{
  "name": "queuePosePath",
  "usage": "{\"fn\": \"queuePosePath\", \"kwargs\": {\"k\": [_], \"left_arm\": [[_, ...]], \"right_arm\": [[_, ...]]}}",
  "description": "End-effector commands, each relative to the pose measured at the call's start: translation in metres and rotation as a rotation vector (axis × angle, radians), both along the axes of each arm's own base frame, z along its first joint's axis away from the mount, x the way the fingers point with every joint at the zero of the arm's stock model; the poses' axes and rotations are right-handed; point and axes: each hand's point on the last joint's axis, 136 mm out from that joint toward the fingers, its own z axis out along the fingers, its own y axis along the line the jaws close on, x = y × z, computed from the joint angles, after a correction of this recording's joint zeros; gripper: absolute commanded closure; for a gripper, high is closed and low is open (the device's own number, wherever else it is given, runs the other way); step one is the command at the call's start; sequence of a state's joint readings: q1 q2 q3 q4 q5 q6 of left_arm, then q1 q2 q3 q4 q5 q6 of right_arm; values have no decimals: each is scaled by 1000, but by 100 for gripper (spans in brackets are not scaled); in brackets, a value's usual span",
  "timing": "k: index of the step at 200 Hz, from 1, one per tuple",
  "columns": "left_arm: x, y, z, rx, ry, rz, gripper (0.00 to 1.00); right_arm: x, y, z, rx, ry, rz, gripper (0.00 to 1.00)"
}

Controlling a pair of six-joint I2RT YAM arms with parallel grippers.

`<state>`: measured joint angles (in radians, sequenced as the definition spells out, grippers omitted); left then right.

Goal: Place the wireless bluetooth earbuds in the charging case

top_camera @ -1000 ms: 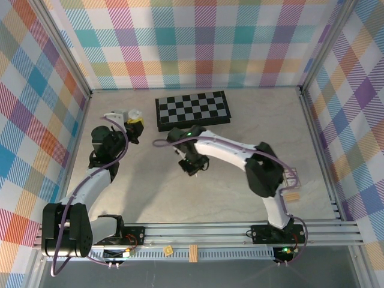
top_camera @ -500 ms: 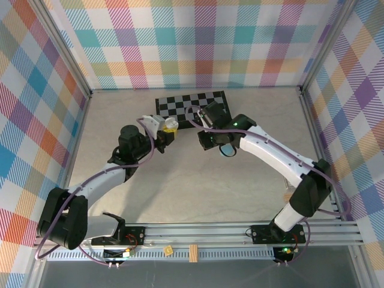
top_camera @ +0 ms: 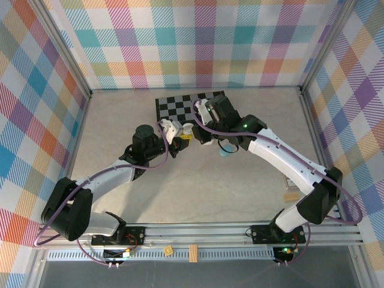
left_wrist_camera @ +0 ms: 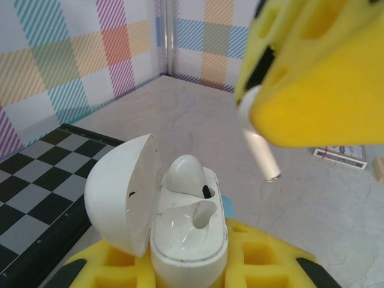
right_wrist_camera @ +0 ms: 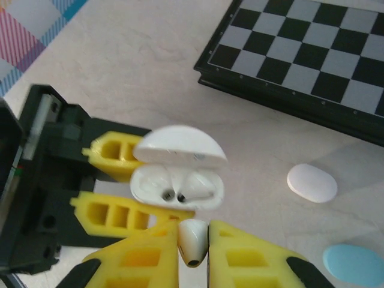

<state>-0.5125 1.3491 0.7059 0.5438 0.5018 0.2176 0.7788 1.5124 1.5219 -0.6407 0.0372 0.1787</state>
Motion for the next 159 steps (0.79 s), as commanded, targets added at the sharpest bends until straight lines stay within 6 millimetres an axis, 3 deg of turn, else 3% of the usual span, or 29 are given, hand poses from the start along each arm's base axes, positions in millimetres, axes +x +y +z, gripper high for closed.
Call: {"fn": "queuePosePath", "kwargs": {"k": [1, 66, 159], "left_arm": [[-6, -12, 19, -11, -60, -57, 86], [-14, -17, 27, -22, -71, -87, 86], [-14, -13, 43, -63, -77, -63, 86]], "right_arm": [[-1, 13, 34, 102, -60, 49, 83], [4, 22, 30, 111, -43, 61, 83], [4, 18, 9, 49, -22, 60, 84]]}}
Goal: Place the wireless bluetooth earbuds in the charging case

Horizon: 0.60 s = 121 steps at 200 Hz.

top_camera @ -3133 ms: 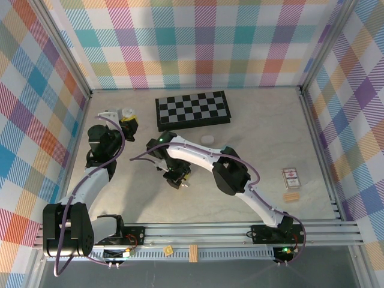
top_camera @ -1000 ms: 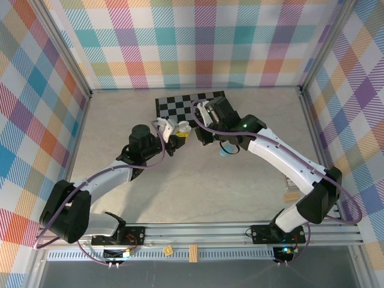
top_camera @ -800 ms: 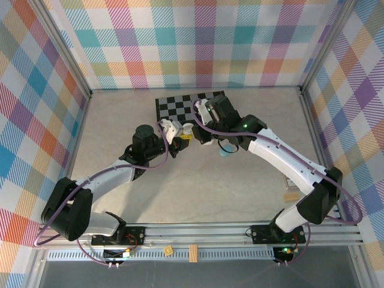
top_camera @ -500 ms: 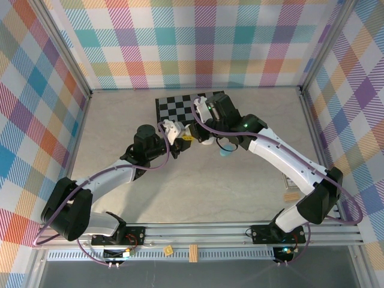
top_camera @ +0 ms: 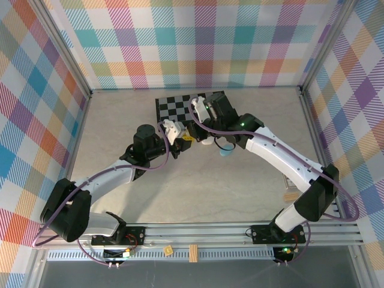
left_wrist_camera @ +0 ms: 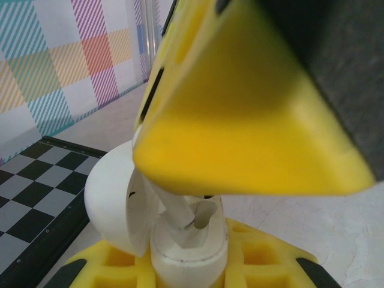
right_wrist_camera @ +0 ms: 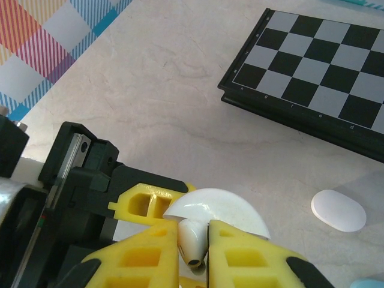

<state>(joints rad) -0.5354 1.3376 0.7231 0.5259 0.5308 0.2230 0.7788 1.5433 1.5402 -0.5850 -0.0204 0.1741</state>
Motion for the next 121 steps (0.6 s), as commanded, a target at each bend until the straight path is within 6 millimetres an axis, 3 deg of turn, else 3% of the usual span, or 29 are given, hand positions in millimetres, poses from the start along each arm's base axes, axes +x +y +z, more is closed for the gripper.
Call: {"fn": "queuePosePath", "kwargs": {"k": [1, 121], "left_arm": [[-4, -3, 34, -58, -63, -11, 86], [-1, -3, 33, -64, -44, 6, 86]], "right_arm": [[0, 1, 3, -6, -15, 13, 84], [-2, -10, 2, -56, -56, 21, 84]]}}
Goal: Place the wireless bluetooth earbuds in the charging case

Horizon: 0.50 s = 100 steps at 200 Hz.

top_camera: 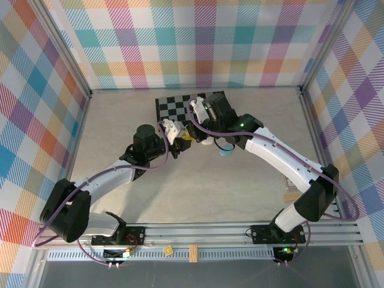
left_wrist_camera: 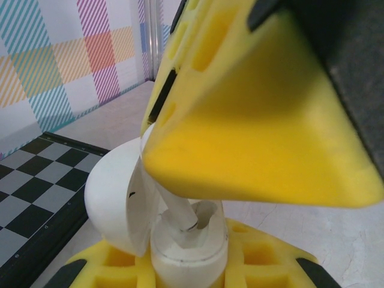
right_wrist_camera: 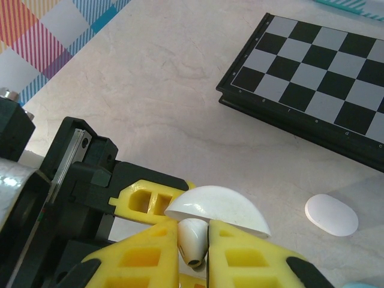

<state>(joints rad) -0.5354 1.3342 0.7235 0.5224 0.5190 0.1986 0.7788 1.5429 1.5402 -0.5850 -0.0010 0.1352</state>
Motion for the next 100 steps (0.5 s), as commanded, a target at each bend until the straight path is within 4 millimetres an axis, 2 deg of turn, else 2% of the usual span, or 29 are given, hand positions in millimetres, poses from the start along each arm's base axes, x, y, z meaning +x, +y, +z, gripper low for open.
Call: {"fn": "queuePosePath", "kwargs": {"k": [1, 57, 100], "left_arm": [[-2, -4, 32, -54, -64, -9, 86], [-3, -4, 35, -61, -64, -13, 86], [-5, -3, 41, -75, -67, -12, 85]], "right_arm": [[-4, -8, 3, -30, -24, 11, 84], [-6, -11, -2, -51, -28, 19, 84], [-14, -5, -11, -49, 6, 72, 81]]}}
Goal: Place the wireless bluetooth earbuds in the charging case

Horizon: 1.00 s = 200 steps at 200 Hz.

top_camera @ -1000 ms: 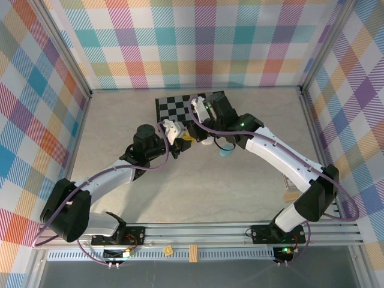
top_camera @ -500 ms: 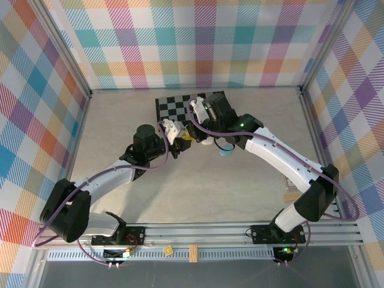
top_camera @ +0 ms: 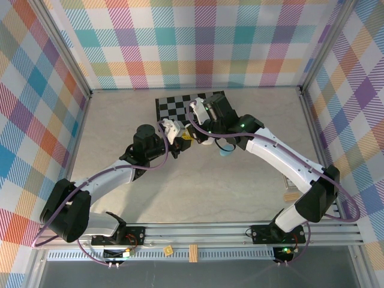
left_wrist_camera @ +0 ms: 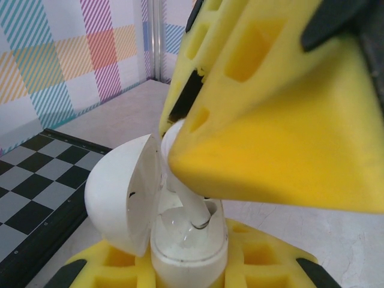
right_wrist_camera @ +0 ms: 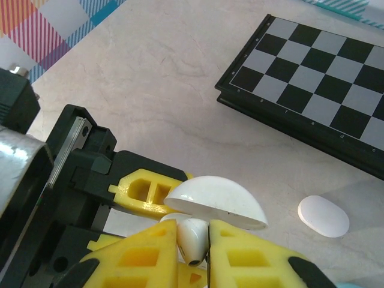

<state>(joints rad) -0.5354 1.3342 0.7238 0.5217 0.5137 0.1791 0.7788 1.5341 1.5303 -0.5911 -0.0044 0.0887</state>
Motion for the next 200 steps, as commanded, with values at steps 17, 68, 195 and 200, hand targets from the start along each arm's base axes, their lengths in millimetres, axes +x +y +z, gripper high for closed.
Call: {"fn": "queuePosePath", "kwargs": {"k": [17, 68, 195, 200], "left_arm": [[-7, -3, 44, -75, -84, -19, 85], [-9, -3, 46, -86, -83, -27, 85], [-14, -1, 48, -76, -110, -40, 85], [-15, -2, 49, -77, -116, -47, 85]], "right_arm": [[-16, -2, -12, -22, 39, 58, 80], [-24, 4, -5, 34, 51, 97, 74], [-17, -34, 36, 319, 54, -57, 40], [-15, -37, 35, 327, 67, -72, 40]]}}
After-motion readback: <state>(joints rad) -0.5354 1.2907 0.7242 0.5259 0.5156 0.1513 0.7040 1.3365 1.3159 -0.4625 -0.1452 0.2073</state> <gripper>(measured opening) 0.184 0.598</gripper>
